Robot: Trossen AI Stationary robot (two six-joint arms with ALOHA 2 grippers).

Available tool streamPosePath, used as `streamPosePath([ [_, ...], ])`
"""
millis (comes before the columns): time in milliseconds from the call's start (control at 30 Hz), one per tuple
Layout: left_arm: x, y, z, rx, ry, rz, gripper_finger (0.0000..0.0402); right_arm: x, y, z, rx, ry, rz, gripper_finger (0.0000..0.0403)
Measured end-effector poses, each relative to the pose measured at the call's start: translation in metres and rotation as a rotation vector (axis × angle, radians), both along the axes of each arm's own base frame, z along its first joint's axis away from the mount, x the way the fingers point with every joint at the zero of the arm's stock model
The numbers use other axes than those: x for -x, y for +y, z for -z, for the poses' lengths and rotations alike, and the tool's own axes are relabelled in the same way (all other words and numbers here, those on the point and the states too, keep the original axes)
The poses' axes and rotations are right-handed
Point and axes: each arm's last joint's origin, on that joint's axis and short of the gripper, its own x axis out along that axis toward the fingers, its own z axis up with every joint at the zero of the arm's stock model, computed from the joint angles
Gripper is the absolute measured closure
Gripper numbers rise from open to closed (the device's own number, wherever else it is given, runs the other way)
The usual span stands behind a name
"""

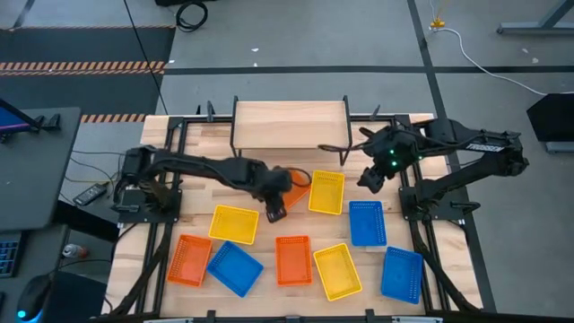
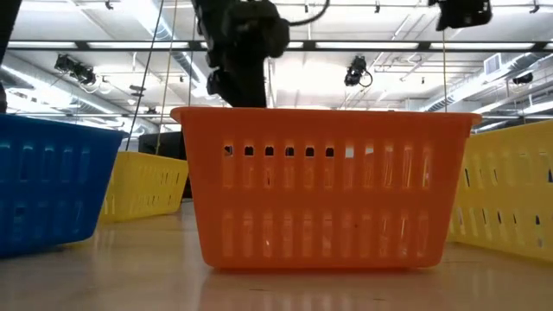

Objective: Stack baskets on shelf by color
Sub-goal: Put the top orange bin on the shelf

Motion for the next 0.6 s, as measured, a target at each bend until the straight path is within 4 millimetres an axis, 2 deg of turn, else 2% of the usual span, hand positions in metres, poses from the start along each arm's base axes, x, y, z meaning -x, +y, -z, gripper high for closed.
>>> streamPosePath([
  [233, -0.019, -0.009, 0.018, -0.002, -0.064, -0.057, 0.0195, 0.013, 0.003, 0.002, 0.028, 0.083, -0.017, 0.0194],
  [600, -0.034, -0.009, 0.06, -0.026, 0.015, -0.108, 0.0194, 0.024, 0.002, -0.002, 0.046, 0.06, -0.004, 0.0194],
])
